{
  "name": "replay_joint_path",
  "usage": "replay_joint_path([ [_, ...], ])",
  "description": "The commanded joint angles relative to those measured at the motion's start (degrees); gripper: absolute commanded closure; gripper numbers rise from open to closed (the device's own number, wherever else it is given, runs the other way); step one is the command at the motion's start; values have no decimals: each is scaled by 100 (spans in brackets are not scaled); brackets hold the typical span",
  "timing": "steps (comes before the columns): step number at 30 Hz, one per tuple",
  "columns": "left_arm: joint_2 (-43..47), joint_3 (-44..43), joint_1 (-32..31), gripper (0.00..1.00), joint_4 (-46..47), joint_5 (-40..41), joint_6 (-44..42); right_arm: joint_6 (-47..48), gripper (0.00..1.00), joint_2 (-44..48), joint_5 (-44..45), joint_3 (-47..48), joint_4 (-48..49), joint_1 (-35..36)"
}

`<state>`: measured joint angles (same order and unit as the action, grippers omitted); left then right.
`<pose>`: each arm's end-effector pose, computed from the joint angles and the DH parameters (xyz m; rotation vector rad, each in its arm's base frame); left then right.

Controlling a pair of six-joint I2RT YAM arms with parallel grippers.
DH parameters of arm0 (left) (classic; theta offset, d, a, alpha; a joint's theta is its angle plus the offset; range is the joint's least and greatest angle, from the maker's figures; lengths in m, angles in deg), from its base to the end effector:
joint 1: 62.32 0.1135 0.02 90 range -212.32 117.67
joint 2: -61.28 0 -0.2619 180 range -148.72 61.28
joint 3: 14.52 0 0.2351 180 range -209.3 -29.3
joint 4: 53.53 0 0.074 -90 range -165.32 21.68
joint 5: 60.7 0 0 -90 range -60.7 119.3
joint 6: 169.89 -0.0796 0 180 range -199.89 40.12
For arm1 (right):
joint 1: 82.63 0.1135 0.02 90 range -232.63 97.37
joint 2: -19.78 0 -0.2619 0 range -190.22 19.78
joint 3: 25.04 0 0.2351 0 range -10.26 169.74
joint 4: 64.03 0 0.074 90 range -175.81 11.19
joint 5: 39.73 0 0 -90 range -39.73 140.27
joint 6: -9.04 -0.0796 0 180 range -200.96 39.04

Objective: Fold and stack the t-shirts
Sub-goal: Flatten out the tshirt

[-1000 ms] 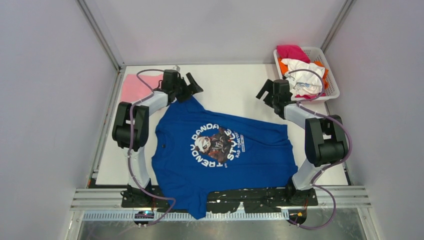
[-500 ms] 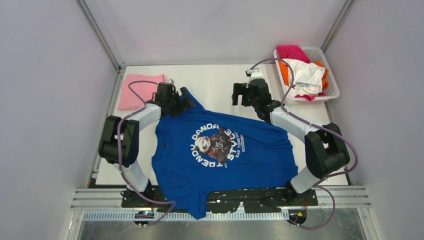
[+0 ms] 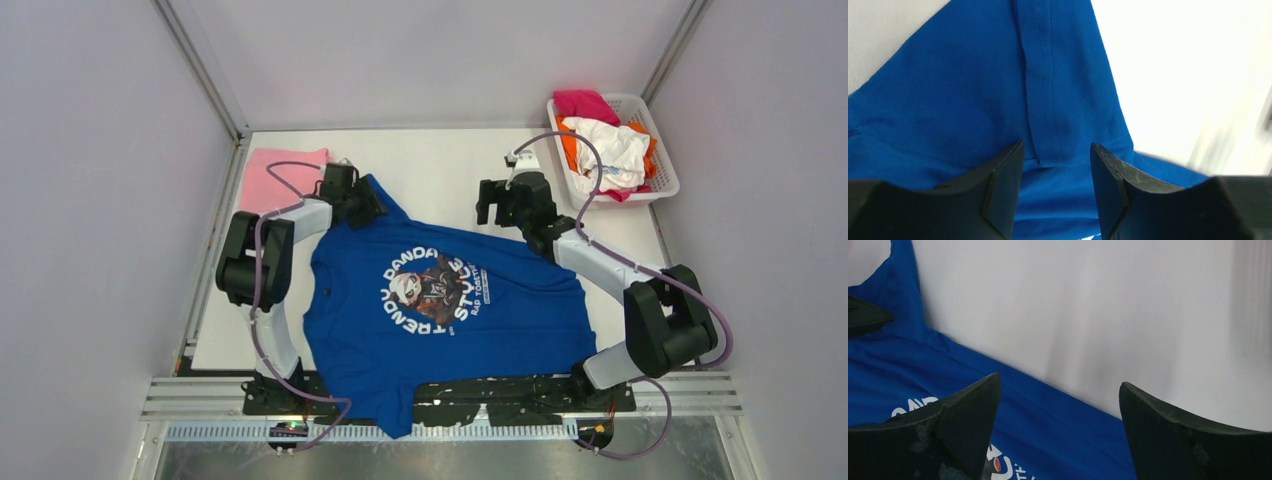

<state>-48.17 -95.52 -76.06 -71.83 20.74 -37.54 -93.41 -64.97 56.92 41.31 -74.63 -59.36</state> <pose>0.4038 -0.1109 0.1372 -0.5395 2.4125 -0.6238 0.3279 0.1310 0.2259 -0.1254 2.0799 0.2611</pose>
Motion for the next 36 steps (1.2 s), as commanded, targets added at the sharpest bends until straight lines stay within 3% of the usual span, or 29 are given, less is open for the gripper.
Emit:
replay_joint_path([
  [1, -111, -329, 13, 48, 166, 49, 72, -94, 5, 342, 105, -78, 109, 20],
  [5, -195, -457, 11, 54, 80, 122, 51, -117, 5, 348, 193, -103, 97, 4],
  [25, -423, -896, -132, 58, -955, 417, -129, -146, 5, 731, 327, -351, 164, -168],
  [32, -655, -1180, -219, 67, -952, 274, -120, -142, 5, 773, 382, -420, 217, -202],
  [36, -714, -1292, -220, 78, -1038, 283, -180, -144, 5, 837, 404, -467, 263, -229],
])
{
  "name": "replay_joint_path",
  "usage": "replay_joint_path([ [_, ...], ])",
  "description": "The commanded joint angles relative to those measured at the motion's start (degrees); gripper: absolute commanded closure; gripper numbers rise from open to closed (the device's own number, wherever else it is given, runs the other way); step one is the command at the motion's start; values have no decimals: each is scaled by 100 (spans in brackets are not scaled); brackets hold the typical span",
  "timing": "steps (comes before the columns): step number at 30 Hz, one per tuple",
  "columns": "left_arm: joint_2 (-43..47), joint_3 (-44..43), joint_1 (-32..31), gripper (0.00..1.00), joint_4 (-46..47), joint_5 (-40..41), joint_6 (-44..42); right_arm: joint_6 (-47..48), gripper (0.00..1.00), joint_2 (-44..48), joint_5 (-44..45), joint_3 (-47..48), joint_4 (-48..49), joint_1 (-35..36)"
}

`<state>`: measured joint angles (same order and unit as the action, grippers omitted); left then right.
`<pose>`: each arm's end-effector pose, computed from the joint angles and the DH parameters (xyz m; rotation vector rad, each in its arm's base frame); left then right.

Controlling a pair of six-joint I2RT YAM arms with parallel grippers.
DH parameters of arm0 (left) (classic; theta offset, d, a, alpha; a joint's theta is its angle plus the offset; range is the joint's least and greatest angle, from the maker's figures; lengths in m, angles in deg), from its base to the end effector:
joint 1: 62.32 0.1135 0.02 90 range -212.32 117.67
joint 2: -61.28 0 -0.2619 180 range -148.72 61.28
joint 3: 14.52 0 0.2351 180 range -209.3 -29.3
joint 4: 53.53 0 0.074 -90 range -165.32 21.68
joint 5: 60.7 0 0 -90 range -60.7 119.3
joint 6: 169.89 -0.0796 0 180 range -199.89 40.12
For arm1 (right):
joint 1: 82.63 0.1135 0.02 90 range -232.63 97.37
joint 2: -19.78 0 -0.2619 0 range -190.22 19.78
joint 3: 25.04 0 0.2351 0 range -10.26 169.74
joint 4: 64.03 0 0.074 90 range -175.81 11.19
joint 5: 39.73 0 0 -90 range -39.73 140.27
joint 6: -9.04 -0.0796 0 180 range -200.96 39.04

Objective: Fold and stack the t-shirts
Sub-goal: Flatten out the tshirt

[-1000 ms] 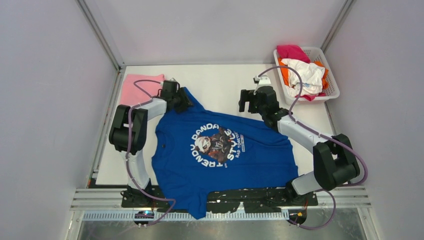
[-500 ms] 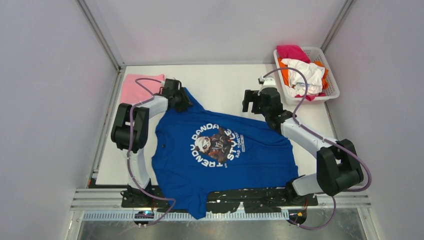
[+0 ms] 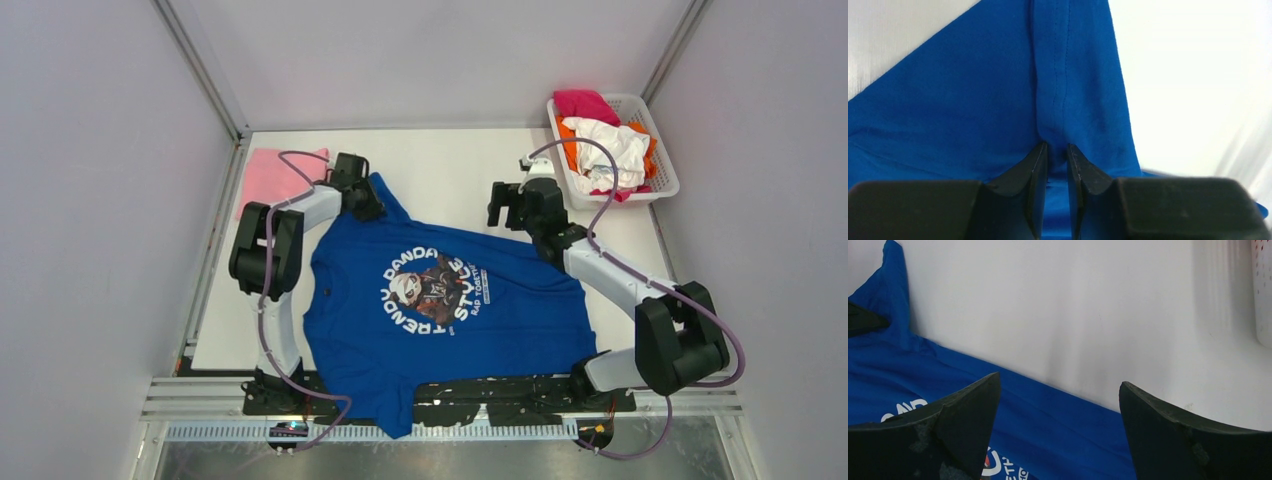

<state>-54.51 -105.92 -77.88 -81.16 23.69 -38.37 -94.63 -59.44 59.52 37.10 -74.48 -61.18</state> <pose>0.4241 -0.1262 0.1315 -0.5316 2.4982 -0.5298 0.3128 0.1091 0.2312 -0.0387 2.0511 0.2169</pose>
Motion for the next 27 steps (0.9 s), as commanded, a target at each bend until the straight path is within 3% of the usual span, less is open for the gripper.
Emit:
replay_joint_path([
  [1, -84, -263, -36, 79, -98, -6, -112, -21, 4, 293, 155, -57, 259, -56],
  [3, -104, -302, -36, 83, -135, -2, -138, -22, 5, 335, 175, -93, 282, -74],
  [6, -141, -398, -51, 100, -242, -9, -179, -16, 5, 401, 206, -138, 295, -102],
  [12, -120, -455, -79, 100, -262, -180, -401, -4, 5, 571, 272, -265, 368, -159],
  [17, 270, -182, -88, 100, 492, -669, -540, -24, 5, 702, 292, -377, 479, -200],
  [27, -6, -764, -213, 100, 1061, -711, 293, -78, 5, 978, 400, -600, 643, -243],
])
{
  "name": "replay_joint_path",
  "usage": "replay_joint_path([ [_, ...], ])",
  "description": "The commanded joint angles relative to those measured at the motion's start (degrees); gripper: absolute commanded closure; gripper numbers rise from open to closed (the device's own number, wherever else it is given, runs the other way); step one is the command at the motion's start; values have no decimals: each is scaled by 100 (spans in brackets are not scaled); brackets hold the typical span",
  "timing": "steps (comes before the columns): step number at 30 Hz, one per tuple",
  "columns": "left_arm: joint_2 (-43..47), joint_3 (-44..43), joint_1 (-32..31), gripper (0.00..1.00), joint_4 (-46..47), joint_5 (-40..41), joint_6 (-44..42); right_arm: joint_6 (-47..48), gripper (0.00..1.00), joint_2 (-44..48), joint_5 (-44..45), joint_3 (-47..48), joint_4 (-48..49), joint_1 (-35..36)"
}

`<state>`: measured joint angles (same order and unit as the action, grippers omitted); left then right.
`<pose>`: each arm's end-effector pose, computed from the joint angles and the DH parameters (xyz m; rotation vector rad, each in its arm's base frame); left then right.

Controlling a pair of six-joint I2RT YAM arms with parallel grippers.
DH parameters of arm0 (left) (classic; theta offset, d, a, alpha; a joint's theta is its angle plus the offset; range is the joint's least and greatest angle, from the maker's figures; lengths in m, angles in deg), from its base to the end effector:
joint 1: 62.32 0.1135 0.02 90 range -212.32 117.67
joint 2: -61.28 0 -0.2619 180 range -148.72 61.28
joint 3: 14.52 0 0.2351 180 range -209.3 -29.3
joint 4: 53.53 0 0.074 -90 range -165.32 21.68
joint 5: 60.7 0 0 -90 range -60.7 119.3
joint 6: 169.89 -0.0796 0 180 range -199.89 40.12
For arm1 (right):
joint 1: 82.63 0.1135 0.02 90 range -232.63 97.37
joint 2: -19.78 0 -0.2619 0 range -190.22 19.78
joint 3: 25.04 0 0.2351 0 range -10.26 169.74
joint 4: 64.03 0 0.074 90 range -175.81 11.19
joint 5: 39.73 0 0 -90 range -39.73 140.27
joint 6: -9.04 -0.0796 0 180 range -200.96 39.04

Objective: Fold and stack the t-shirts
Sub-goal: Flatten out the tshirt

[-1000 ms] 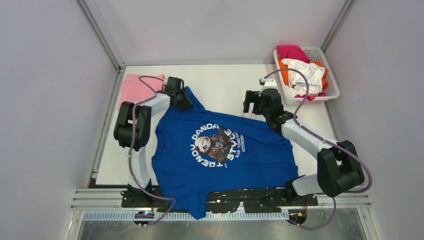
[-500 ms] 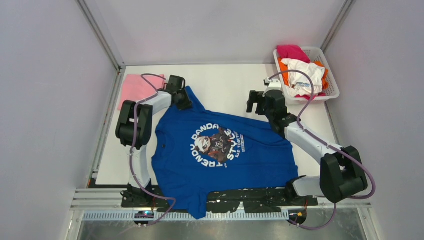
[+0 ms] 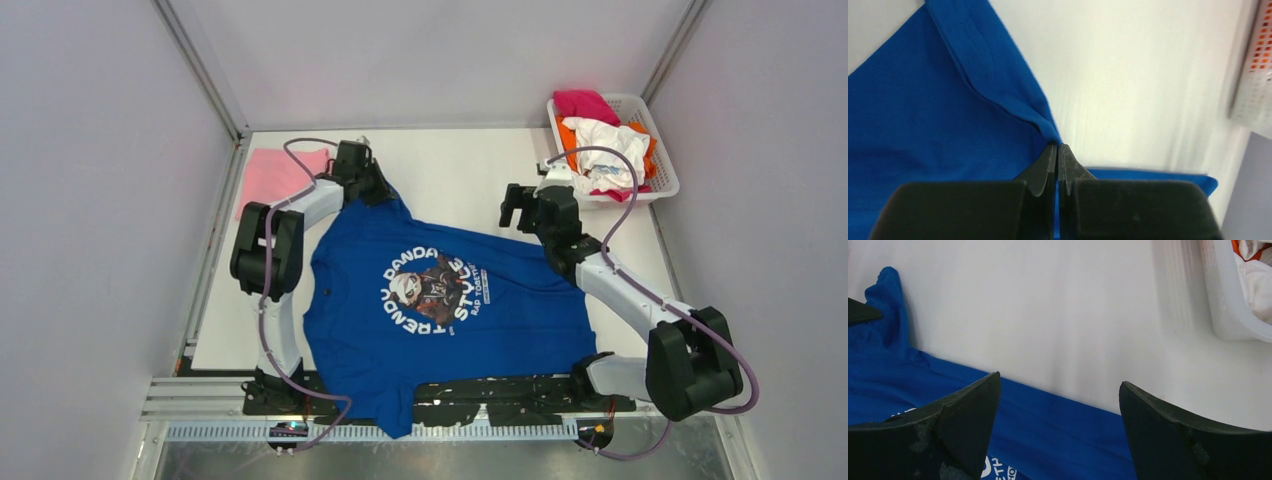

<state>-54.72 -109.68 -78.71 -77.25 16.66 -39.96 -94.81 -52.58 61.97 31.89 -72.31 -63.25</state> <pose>0.4389 -0.1472 0.1588 -0.3878 2.4169 -0.7219 0.2944 0.0864 0.2394 0.0367 1.9793 0.1749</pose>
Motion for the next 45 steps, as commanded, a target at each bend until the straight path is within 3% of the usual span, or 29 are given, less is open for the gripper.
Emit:
replay_joint_path([
  [1, -99, -534, -167, 100, 690, 19, 533, -59, 5, 305, 158, -86, 429, -41],
  [10, -1286, -2546, -487, 100, -167, 434, 637, -72, 5, 443, 216, -172, 434, -95],
  [11, -1437, -2976, -488, 92, -373, 400, 640, -78, 5, 455, 230, -166, 386, -104],
  [12, -1572, -3306, -489, 65, -654, 360, 617, -85, 5, 449, 254, -151, 347, -111],
  [13, -1675, -3615, -489, 27, -894, 337, 571, -128, 4, 446, 291, -110, 234, -123],
  [14, -1748, -3892, -489, 5, -1119, 312, 450, -167, 4, 439, 329, -88, 157, -134],
  [15, -1766, -4063, -489, 1, -1266, 304, 379, -308, 5, 417, 417, -30, -16, -162],
  [18, -1429, -3979, -489, 0, -1356, 313, 134, -736, 5, 357, 453, 32, -432, -346],
  [21, -682, -3307, -497, 0, -1351, 338, -240, -1456, 5, 297, -176, 1, -1076, -867],
  [28, 1703, 262, -537, 0, -437, 448, -591, -1824, 5, 773, -618, -562, -1919, -1073],
  [33, 2289, 2080, -542, 0, 63, 188, -480, -1966, 5, 962, -786, -921, -1940, -1063],
  [41, 2076, 2616, -405, 0, 281, 196, -272, -2263, 5, -166, -921, -889, -862, -1055],
  [45, 2034, 2741, -211, 0, 376, 114, -226, -2389, 5, -985, -554, -426, -298, -1070],
])
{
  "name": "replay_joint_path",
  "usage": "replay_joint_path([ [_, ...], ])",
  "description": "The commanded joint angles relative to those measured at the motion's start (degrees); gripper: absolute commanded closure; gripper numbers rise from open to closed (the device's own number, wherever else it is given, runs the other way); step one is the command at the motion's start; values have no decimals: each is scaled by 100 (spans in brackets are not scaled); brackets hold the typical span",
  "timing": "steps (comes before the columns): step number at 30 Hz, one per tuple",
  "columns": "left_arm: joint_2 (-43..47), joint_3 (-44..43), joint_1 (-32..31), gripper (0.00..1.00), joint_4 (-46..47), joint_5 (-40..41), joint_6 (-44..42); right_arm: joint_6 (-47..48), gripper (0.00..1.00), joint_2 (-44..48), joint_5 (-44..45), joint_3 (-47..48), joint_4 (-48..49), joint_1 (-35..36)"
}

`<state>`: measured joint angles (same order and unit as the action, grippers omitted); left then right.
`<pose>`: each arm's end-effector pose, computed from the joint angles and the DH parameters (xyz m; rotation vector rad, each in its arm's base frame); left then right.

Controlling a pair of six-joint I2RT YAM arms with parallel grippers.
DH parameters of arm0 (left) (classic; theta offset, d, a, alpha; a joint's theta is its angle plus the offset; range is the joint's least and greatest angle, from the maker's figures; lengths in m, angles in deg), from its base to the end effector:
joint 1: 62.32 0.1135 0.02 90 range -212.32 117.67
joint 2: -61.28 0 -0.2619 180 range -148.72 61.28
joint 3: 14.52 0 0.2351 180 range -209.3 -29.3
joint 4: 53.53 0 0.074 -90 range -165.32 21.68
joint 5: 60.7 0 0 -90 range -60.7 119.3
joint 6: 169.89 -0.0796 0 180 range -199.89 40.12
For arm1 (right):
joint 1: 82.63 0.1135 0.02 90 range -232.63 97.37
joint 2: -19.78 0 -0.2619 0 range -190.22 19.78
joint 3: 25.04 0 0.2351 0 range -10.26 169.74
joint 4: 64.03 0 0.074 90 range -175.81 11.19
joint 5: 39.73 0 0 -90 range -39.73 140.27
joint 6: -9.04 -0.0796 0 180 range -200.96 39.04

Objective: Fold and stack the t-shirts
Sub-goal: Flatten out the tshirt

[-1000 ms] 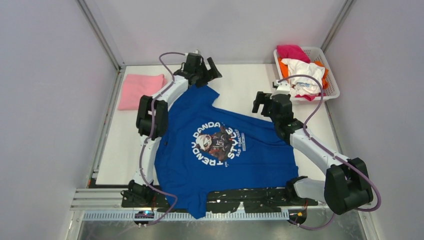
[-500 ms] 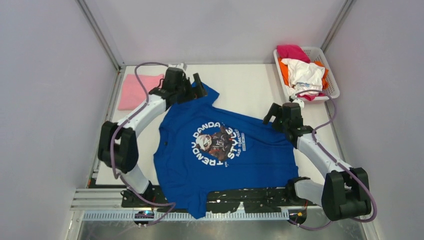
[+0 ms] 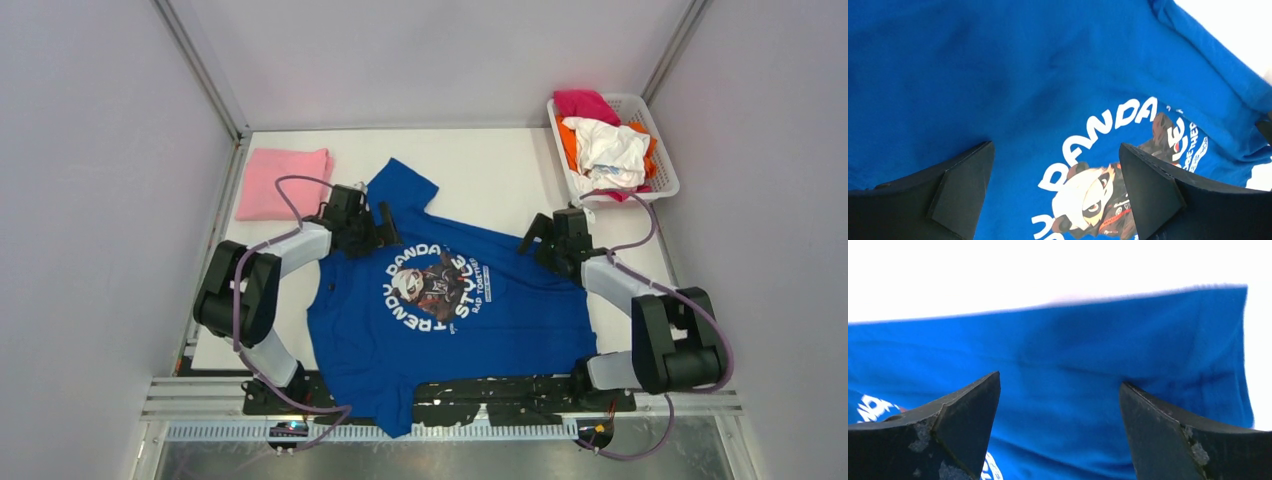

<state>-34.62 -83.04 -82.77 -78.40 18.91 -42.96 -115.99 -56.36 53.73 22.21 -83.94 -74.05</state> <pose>0.3219 -0.1354 0.1455 -0.2901 2.5619 -0.6285 0.2619 0.0347 0.1387 0.5849 2.3678 0.2721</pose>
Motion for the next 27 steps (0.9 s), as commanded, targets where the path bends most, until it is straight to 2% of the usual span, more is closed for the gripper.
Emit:
replay_joint_path([
  [1, 27, 116, 229, 0, 525, -112, 74, -287, 5, -746, 355, 665, 899, 2],
  [5, 24, 179, 307, 0, 523, -43, 37, -301, 5, -1605, 652, 1562, 1152, -20],
  [11, 23, 239, 470, 0, 508, -53, 25, 5, 5, -3156, 912, 3539, 726, -187],
  [16, 80, 216, 515, 0, 458, -60, -14, 567, 5, -3628, 1027, 4850, 283, -224],
  [20, 204, 144, 515, 0, 485, -132, -10, 860, 5, -3307, 716, 4782, 196, -218],
  [24, 489, 40, 509, 0, 420, -56, -78, 1002, 5, -2487, 465, 4105, 88, -144],
  [27, 555, -358, 424, 0, -198, 156, -377, 1003, 5, -2030, 331, 3479, -263, 77],
])
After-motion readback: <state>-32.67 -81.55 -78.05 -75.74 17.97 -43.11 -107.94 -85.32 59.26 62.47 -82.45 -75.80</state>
